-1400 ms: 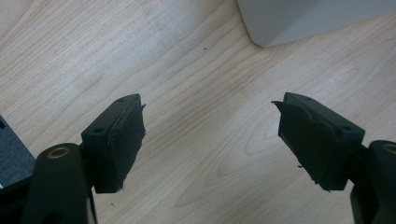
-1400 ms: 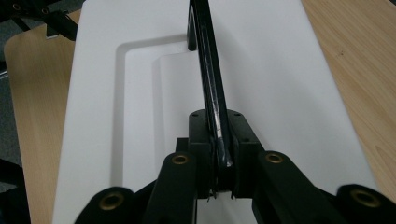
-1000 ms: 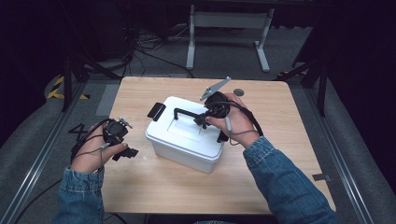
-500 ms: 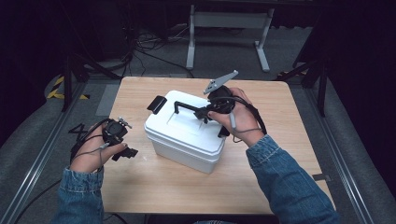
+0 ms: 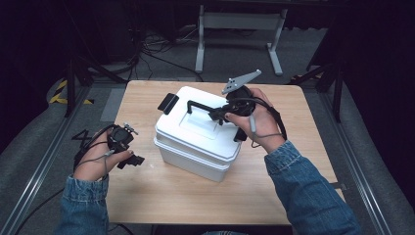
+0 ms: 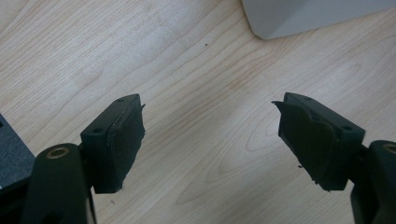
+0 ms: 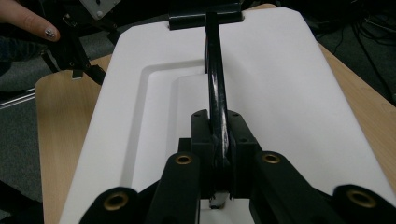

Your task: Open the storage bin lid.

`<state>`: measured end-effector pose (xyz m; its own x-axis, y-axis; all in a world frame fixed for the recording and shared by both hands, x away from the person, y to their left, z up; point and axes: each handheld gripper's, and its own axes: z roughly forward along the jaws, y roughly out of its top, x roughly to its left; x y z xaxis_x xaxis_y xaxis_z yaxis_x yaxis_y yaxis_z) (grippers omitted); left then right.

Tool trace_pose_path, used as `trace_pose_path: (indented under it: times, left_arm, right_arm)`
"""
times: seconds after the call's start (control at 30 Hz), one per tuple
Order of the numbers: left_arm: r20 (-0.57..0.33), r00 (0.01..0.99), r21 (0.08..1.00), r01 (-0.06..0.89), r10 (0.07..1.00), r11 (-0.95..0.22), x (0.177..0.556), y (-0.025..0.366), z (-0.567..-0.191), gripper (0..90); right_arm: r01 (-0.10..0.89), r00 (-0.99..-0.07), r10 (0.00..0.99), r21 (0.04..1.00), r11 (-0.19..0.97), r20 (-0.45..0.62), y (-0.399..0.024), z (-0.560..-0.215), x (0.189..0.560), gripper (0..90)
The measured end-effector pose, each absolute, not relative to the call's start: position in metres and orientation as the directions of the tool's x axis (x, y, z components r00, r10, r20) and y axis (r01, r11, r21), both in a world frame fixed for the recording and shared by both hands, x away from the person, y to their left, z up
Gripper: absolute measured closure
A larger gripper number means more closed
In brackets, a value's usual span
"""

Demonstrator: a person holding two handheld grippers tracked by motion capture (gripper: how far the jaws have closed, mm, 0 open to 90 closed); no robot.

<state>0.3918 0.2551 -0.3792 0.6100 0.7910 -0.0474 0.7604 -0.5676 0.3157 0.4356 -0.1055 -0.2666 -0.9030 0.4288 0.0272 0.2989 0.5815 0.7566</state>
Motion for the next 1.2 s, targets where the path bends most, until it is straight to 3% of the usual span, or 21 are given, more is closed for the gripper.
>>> trace_pose_path:
  times: [1.2]
  left_arm:
    - [-0.041, 0.612, 0.297, 0.762, 0.79, -0.575, 0.393, 0.253, -0.381, 23.3]
  right_arm:
    - [0.43, -0.738, 0.674, 0.778, 0.458, 0.011, -0.238, -0.257, 0.444, 84.8]
